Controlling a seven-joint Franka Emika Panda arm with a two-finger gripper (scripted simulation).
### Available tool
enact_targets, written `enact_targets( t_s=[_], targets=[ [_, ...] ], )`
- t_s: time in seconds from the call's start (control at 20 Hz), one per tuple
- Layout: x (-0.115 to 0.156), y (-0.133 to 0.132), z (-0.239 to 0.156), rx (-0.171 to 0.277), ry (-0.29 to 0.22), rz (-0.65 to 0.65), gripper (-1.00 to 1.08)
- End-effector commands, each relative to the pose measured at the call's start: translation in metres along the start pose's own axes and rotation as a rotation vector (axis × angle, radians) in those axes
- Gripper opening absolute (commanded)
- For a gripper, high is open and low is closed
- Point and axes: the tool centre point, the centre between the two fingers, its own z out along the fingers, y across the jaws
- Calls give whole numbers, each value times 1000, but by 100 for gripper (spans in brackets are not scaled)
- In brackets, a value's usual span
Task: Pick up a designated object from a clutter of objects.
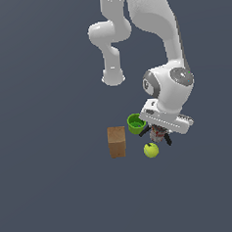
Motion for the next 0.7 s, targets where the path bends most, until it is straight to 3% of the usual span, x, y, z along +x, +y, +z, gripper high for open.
enact_targets(
  t_s=[0.0, 0.65],
  targets=[
    [1, 7, -12, 4, 3, 0, -100],
    [-3, 74, -100, 5, 2, 1, -100]
  ],
)
